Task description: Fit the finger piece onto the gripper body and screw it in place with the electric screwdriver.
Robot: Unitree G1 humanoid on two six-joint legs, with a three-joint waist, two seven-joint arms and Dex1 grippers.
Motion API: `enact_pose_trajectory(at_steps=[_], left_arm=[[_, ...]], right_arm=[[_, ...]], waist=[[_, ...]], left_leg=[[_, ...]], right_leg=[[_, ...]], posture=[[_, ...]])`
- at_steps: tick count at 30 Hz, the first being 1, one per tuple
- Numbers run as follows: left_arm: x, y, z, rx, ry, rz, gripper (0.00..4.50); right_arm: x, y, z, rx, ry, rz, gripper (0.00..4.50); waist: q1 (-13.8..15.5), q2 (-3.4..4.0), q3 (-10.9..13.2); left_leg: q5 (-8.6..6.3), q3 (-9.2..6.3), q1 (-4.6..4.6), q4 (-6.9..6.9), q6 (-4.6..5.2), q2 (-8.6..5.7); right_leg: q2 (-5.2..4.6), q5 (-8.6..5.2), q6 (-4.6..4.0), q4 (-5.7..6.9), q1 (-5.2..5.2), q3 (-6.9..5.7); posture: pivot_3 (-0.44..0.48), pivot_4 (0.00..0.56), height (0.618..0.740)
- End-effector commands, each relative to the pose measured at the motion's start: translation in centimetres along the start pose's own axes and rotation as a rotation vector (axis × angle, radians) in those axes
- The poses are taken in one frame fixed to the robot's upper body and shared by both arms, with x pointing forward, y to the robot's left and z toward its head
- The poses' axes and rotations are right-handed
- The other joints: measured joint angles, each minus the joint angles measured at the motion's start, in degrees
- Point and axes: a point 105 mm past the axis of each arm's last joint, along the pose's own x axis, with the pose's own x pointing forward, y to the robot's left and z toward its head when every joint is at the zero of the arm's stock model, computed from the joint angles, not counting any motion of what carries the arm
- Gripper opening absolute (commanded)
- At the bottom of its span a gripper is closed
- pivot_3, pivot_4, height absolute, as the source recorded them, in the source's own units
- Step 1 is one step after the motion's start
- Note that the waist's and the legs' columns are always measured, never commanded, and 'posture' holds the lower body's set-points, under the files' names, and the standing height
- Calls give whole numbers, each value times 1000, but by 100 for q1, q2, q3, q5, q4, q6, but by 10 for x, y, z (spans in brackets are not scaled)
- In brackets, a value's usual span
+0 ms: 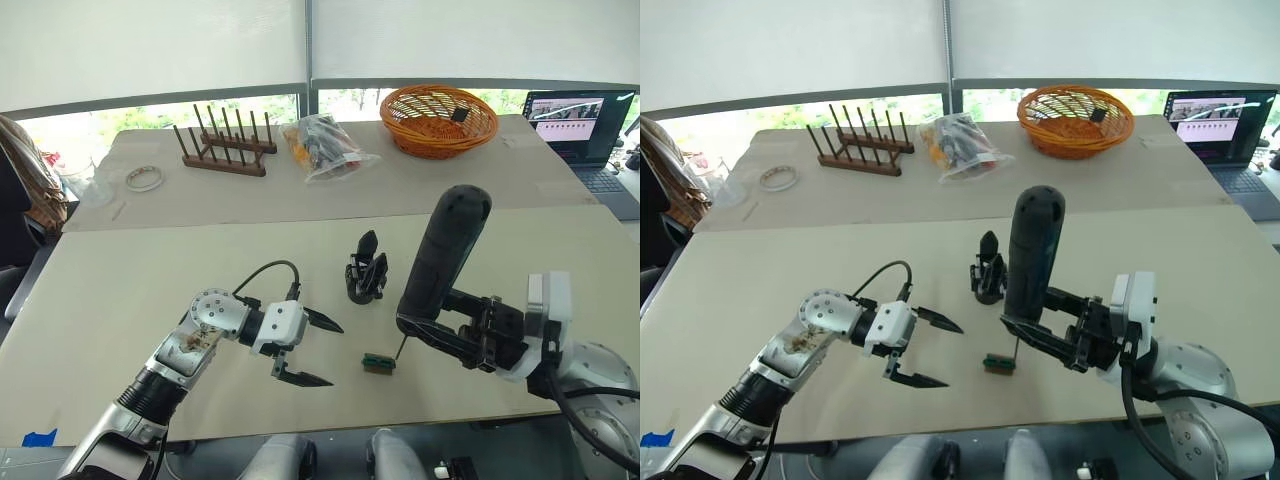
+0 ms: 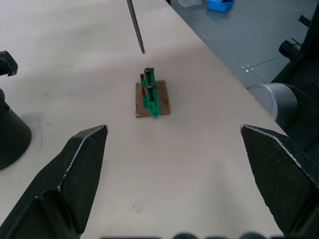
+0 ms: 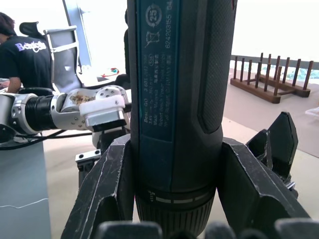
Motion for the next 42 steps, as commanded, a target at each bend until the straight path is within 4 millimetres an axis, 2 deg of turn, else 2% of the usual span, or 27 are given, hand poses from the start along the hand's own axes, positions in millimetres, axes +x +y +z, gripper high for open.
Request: enact_pose_trajectory(at_steps=[1, 8, 27, 42], left_arm=[[3, 3, 9, 23, -29, 14, 4500], [9, 4, 10, 13, -37, 7, 4500], [9, 7, 11, 26, -23, -2, 4500], [10, 6, 10, 37, -22, -6, 4500]], right_arm=[[2, 7, 9, -55, -49, 19, 1907], [1, 13, 5, -53, -45, 26, 1907], [11, 4, 9, -98, -43, 30, 1907], [11, 6, 11, -76, -28, 36, 1907]], waist=[[2, 0, 0], [5, 0, 0], [7, -1, 1], [7, -2, 1]], left_leg=[[0, 0, 4, -1, 0, 0], [0, 0, 6, -2, 0, 0], [-1, 0, 5, -2, 0, 0], [-1, -1, 4, -3, 0, 0]], right_leg=[[0, 0, 0, 0, 3, 0], [0, 0, 0, -1, 3, 0], [0, 0, 0, -7, 3, 1], [-1, 0, 0, -9, 4, 1]], posture=[[0, 150, 740], [0, 150, 740], [0, 150, 740], [0, 150, 740]])
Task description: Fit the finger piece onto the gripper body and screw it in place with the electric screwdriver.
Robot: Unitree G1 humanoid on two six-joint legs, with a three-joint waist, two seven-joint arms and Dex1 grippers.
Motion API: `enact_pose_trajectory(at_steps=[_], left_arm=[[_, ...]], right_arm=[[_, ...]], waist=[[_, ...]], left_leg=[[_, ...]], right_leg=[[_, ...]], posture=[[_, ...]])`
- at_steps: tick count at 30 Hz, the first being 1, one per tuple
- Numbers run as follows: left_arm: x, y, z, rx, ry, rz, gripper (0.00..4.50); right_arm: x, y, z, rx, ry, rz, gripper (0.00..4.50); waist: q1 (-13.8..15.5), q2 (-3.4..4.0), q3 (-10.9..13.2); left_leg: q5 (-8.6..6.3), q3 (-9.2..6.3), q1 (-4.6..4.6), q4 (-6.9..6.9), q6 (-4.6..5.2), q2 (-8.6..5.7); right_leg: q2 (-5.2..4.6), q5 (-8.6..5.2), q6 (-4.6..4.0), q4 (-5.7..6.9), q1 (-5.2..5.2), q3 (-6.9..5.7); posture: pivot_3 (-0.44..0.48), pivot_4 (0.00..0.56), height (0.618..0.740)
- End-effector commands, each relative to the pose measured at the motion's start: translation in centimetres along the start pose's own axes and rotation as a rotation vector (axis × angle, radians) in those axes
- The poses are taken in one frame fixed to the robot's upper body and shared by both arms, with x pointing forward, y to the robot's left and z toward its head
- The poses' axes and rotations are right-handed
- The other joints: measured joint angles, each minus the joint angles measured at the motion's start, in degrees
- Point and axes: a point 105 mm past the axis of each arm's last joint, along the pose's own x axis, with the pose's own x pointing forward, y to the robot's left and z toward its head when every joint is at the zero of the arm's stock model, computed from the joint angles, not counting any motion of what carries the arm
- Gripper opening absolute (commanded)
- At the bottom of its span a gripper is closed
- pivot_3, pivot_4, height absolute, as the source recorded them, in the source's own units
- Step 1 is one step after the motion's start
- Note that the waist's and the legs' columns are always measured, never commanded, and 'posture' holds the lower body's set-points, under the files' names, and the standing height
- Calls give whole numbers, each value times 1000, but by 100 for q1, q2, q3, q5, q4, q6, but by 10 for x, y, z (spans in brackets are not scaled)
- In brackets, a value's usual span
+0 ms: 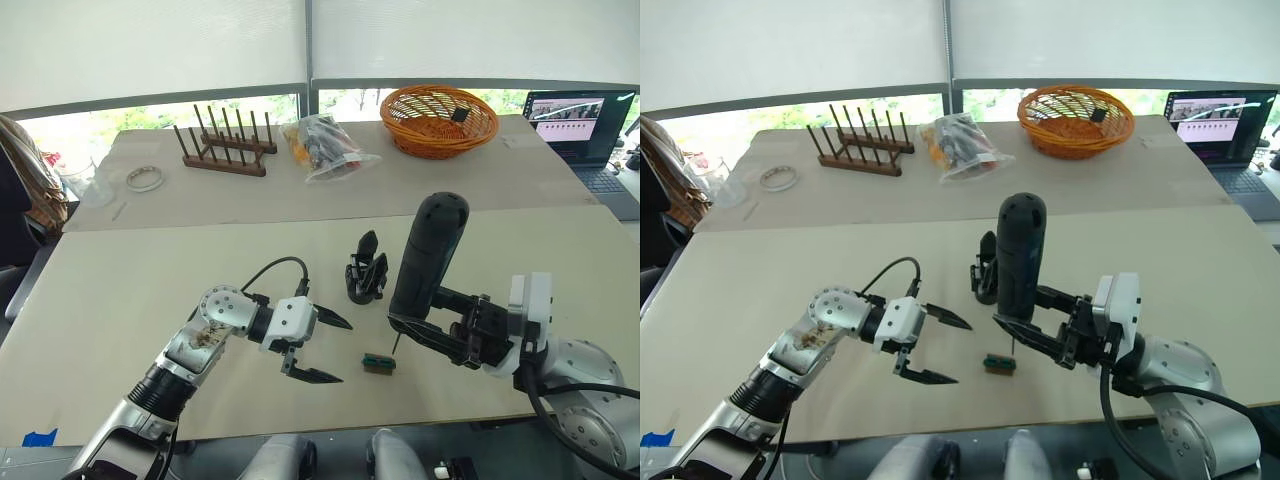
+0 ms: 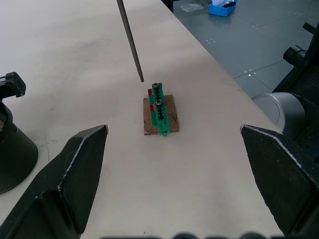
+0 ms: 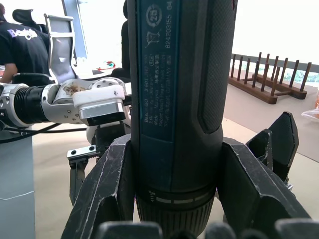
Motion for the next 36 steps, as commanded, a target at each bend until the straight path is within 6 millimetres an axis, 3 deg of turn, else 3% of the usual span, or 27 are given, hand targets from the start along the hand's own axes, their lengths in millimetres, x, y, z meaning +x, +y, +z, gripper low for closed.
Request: enact_pose_trajectory(at_steps=[1, 36], left_arm=[[2, 0, 4, 31, -9, -7, 4500], [7, -3, 4, 34, -6, -28, 4500]], right_arm=[[1, 7, 14, -36, -44, 30, 1907], [4, 13, 12, -4, -24, 51, 1907]], waist=[[0, 0, 0], [2, -1, 1]], left_leg=[[0, 0, 0, 0, 0, 0], [-1, 0, -1, 0, 1, 0]], right_leg=[[0, 0, 0, -1, 0, 0], [-1, 0, 0, -5, 1, 1]], posture=[[0, 150, 740], [0, 150, 740]])
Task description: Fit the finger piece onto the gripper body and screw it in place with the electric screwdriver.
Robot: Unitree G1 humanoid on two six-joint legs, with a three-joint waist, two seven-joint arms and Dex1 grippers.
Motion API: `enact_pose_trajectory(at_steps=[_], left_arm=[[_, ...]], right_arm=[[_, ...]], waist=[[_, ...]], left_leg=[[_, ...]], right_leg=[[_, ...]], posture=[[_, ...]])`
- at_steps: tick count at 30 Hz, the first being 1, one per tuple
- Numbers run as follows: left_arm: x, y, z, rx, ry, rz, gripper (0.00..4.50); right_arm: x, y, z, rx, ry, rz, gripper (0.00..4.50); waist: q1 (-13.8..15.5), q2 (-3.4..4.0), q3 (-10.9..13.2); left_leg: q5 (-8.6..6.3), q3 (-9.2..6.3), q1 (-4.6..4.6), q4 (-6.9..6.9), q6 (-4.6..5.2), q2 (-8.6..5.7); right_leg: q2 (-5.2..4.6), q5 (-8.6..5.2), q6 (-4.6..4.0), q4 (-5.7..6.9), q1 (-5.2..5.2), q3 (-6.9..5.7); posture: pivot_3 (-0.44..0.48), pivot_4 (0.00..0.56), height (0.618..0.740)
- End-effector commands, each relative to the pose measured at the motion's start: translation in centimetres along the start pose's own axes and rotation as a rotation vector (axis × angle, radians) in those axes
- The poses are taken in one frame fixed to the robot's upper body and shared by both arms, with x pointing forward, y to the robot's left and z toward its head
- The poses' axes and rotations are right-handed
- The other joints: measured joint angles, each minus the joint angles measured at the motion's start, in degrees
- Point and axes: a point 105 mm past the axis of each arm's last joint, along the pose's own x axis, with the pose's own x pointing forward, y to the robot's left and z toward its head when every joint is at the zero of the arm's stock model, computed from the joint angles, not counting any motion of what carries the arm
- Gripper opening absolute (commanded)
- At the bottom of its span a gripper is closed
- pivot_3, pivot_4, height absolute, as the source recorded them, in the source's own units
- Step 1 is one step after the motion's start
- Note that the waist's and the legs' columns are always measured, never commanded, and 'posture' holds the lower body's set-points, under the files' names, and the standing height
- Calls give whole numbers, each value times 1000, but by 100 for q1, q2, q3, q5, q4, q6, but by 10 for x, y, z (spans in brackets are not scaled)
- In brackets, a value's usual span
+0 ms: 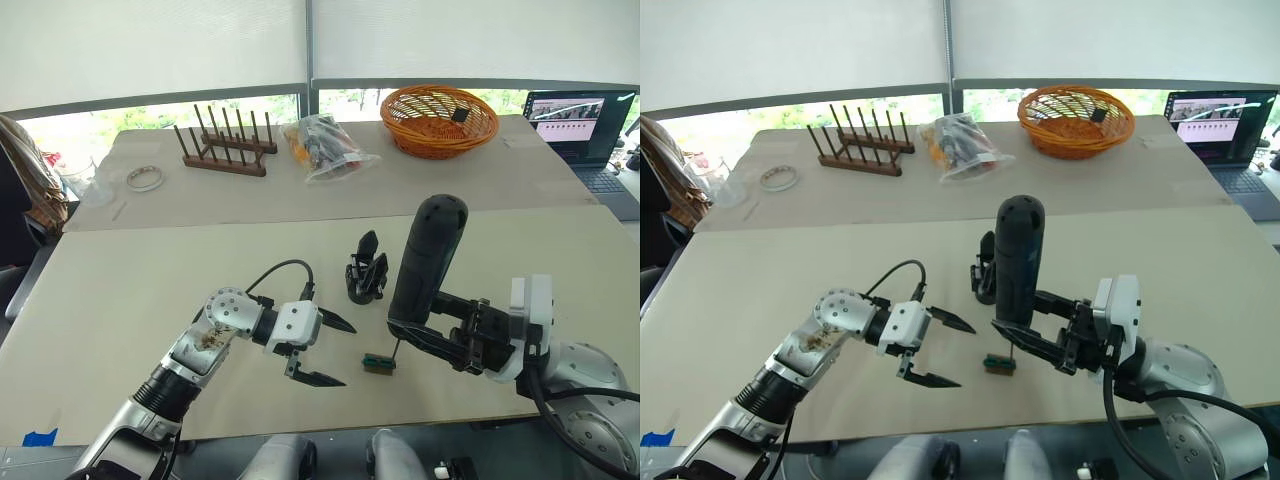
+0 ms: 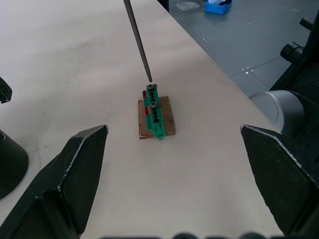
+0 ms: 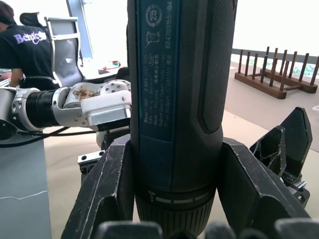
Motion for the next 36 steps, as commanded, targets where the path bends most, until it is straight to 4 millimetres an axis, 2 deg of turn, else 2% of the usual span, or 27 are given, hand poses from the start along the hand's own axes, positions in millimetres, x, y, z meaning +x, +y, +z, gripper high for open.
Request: enact_pose_trajectory(at_steps=[1, 12, 20, 36], left_arm=[[0, 0, 4, 22, -6, -8, 4500], [1, -1, 2, 25, -5, -9, 4500], [0, 0, 1, 27, -3, -10, 4500], [1, 2, 2, 33, -9, -7, 4500]], right_arm=[[4, 8, 12, -38, -37, 39, 1907], [4, 6, 10, -50, -30, 34, 1907], [4, 5, 19, -67, -46, 27, 1907], [3, 3, 13, -65, -23, 19, 1907]], waist=[[-1, 0, 0], [0, 0, 0], [0, 0, 0], [1, 0, 0]], left_leg=[[0, 0, 0, 0, 0, 0], [0, 0, 0, 0, 0, 0], [0, 0, 0, 0, 0, 0], [0, 0, -1, 0, 0, 0]], right_leg=[[0, 0, 0, 0, 0, 0], [0, 0, 0, -1, 0, 0], [0, 0, 0, -1, 0, -1], [0, 0, 0, -2, 0, 0]], posture=[[0, 150, 740], [0, 150, 740], [0, 150, 740], [0, 150, 740]])
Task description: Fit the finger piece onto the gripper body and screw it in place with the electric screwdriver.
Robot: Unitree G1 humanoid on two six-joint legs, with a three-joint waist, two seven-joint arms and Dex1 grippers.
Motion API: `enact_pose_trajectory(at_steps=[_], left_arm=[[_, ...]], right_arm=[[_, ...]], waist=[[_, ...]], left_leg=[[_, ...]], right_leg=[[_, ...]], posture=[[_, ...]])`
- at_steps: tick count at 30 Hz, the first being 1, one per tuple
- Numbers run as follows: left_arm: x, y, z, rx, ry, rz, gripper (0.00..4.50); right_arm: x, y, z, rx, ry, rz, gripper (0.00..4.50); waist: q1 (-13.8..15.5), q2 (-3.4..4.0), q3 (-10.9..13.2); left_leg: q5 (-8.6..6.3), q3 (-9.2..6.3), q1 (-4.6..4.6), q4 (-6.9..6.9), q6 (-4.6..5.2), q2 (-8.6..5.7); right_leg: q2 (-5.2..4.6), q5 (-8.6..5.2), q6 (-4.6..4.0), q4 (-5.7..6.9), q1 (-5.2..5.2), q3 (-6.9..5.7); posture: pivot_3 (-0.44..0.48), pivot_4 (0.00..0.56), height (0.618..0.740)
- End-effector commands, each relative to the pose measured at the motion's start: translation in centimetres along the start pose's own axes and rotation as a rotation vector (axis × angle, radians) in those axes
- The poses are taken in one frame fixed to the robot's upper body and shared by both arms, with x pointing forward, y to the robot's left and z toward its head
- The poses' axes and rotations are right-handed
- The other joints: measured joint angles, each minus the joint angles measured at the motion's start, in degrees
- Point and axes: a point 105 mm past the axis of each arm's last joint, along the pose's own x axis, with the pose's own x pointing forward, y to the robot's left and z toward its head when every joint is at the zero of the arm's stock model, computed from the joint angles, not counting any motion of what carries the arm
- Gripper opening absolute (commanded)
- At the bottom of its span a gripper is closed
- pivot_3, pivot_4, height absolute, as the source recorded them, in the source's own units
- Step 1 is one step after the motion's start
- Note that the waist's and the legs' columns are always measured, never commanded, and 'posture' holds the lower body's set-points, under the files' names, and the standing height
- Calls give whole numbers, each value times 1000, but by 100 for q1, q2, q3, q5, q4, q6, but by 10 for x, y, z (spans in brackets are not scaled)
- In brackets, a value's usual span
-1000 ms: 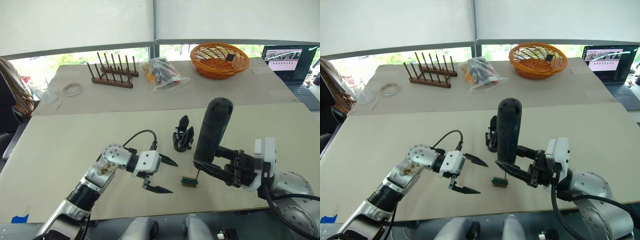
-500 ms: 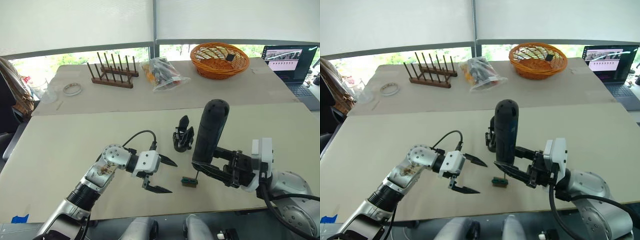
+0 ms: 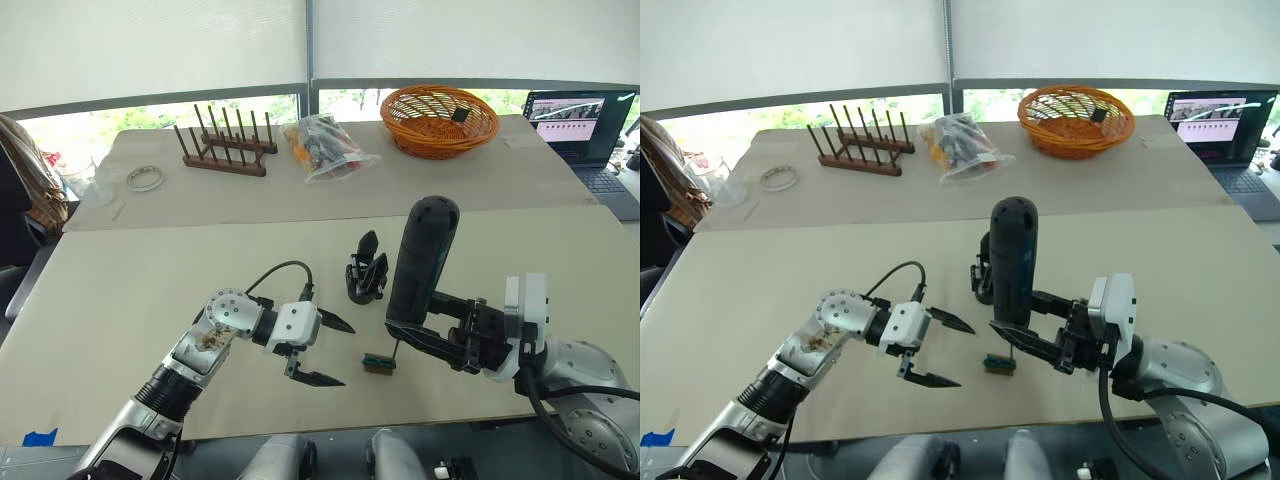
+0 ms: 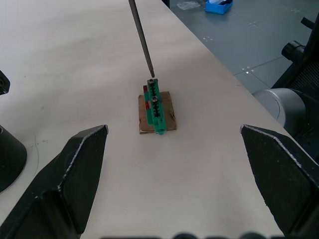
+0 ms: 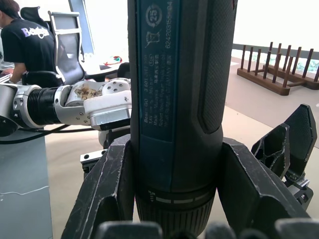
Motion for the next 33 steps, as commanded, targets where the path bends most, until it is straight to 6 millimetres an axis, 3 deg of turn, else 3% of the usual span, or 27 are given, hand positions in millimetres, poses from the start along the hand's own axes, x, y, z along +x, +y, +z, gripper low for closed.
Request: enact_pose_trajectory(at_steps=[1, 33], left_arm=[[1, 2, 7, 36, -9, -6, 4500], [4, 3, 9, 40, -12, -8, 4500]], right_arm=[[1, 3, 14, -63, -44, 9, 1907], [1, 1, 9, -66, -29, -1, 1907]], waist=[[0, 0, 0], [-1, 0, 0]], left_leg=[[0, 0, 0, 0, 0, 0], [0, 0, 0, 0, 0, 0]], right_leg=[[0, 0, 0, 0, 0, 0], [1, 0, 0, 0, 0, -1]], posture=[[0, 150, 740], [0, 150, 740]])
